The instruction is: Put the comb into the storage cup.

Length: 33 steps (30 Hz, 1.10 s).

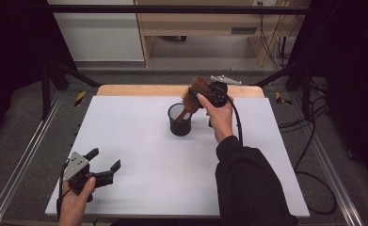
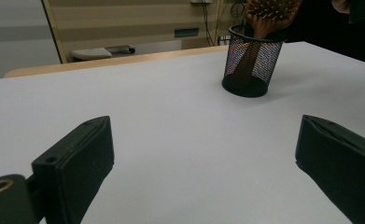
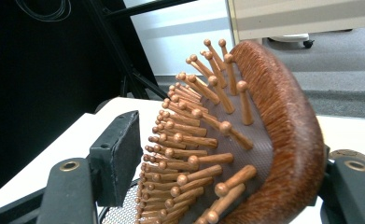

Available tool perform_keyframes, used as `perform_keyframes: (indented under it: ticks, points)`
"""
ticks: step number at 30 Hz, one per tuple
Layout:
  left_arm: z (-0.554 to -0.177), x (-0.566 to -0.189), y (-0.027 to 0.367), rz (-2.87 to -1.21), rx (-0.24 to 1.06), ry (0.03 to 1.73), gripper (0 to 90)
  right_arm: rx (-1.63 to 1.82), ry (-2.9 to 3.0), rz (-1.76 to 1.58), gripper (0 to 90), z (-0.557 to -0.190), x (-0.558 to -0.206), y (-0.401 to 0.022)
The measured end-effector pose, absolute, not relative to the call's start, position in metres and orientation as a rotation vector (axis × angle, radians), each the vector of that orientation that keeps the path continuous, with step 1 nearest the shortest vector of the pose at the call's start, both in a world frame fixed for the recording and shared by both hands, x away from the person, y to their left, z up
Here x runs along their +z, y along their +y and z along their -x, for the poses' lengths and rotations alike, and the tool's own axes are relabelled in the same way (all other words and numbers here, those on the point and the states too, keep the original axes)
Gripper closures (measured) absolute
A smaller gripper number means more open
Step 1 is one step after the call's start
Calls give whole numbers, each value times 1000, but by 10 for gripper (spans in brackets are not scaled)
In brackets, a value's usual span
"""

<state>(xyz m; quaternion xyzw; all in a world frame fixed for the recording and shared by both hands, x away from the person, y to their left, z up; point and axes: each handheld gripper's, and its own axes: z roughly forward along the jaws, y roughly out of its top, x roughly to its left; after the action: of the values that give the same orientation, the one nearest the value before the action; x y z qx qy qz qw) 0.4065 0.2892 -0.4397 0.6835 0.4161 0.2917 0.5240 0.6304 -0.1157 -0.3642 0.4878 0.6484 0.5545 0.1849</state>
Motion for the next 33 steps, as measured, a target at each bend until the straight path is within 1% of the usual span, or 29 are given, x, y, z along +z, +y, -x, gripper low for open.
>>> perform_keyframes:
  ticks: [12,22,33]
  points:
    - [-406,-440,289,-1636,699,994,47,1550,1830,-1373,254,-630,-364,-113]
    - [-406,-440,289,-1635,698,995,47,1521,1819,-1374,148,-630,-364,-111]
    - [-407,-440,290,-1636,699,995,47,1504,1812,-1373,113,-628,-362,-112]
